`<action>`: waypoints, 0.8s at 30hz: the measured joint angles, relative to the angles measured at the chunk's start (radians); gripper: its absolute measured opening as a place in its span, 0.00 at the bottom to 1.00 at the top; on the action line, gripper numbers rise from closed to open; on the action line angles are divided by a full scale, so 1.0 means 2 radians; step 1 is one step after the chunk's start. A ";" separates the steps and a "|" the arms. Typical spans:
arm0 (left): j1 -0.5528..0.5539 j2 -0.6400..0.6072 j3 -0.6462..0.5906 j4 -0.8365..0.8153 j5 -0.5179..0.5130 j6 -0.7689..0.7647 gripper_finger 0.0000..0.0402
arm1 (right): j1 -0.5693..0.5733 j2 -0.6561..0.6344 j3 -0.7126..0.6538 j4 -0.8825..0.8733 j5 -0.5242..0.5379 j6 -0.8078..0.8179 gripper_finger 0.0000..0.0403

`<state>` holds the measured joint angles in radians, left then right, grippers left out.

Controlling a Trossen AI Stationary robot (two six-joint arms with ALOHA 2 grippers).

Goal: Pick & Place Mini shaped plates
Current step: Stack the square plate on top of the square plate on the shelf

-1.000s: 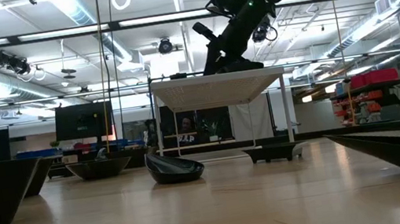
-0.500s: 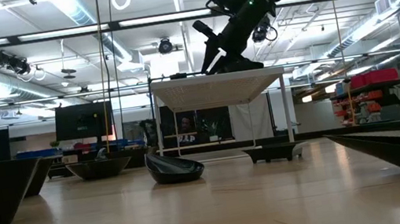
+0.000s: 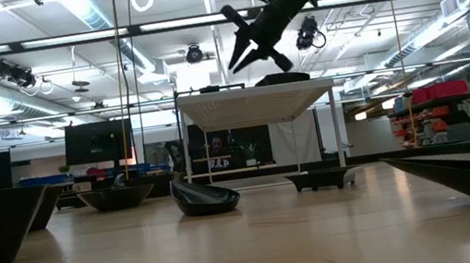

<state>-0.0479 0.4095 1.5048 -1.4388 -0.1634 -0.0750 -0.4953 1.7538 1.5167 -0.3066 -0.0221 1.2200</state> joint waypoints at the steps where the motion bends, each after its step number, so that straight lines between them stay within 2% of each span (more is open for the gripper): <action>1: 0.000 0.000 0.000 0.000 0.000 0.000 0.01 | 0.000 0.000 0.006 -0.002 -0.004 -0.013 0.10; 6: 0.000 0.000 0.000 0.000 0.000 0.000 0.01 | 0.000 0.000 0.011 -0.006 -0.015 -0.080 0.01; 14: 0.000 0.000 0.000 0.000 0.000 0.000 0.01 | -0.011 0.000 0.011 -0.014 -0.046 -0.246 0.01; 24: 0.000 0.000 0.000 0.000 0.000 0.000 0.01 | -0.025 0.000 0.011 -0.065 -0.054 -0.363 0.00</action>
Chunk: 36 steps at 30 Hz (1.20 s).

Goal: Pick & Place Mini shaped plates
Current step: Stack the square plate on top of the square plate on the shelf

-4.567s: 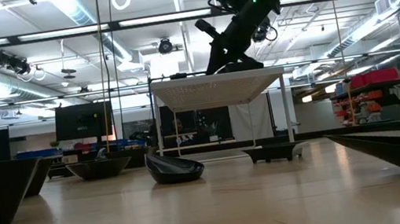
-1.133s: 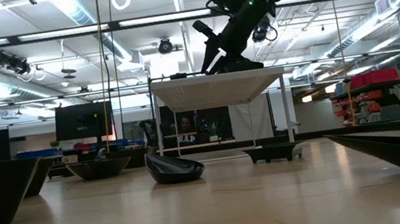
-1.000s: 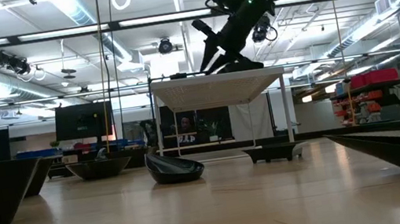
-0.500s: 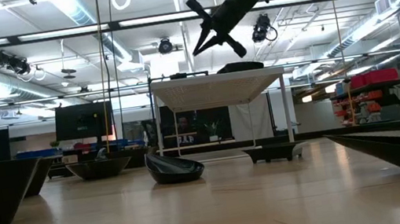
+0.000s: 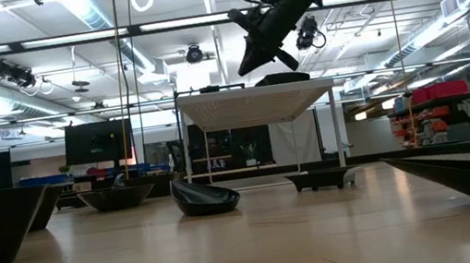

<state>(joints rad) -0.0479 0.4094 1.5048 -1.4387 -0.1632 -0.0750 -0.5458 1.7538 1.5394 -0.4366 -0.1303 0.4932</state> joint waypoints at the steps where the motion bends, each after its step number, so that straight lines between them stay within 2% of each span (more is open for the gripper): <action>1: 0.000 0.000 0.000 0.000 0.000 0.000 0.01 | 0.000 0.000 0.000 0.000 -0.003 -0.013 0.00; 18: 0.000 0.000 0.000 0.000 0.000 0.000 0.01 | 0.010 0.015 0.000 -0.019 -0.008 -0.150 0.00; 36: 0.000 0.000 0.000 0.000 0.000 0.000 0.01 | 0.012 0.027 -0.002 -0.025 0.005 -0.176 0.00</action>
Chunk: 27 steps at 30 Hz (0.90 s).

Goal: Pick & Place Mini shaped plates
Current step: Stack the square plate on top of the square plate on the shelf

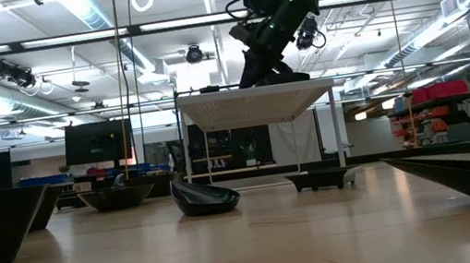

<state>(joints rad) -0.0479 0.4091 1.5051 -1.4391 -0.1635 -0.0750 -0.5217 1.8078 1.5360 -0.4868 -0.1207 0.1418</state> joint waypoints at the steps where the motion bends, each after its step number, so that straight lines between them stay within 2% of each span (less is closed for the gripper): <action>1: 0.000 0.000 0.000 0.000 0.000 0.000 0.01 | 0.000 0.000 0.000 -0.001 0.000 0.000 0.00; 27: 0.000 0.000 0.000 0.000 0.000 0.000 0.01 | 0.001 0.017 0.000 0.012 0.014 -0.015 0.00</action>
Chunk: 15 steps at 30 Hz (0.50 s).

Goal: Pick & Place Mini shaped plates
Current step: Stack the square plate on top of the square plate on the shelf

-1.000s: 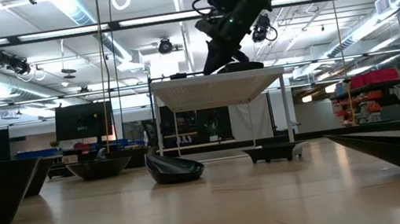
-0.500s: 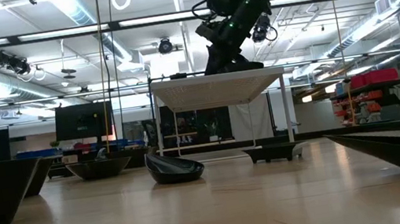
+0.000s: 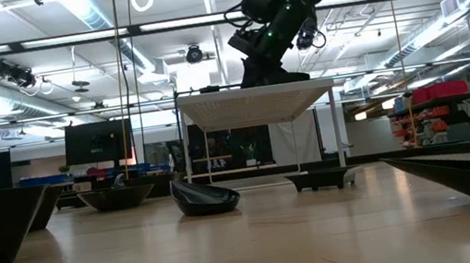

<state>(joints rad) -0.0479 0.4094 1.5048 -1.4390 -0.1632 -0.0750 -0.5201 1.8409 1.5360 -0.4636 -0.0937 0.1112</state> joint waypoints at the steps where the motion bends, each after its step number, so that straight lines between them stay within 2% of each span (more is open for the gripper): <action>1: 0.000 0.000 0.000 0.000 0.000 0.000 0.01 | 0.000 0.000 0.000 -0.002 0.000 0.000 0.00; 15: 0.000 0.000 0.000 0.000 0.000 0.000 0.01 | 0.001 0.000 0.000 0.007 0.017 -0.001 0.00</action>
<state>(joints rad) -0.0479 0.4093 1.5047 -1.4391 -0.1635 -0.0750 -0.5186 1.8404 1.5360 -0.4490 -0.0597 0.1086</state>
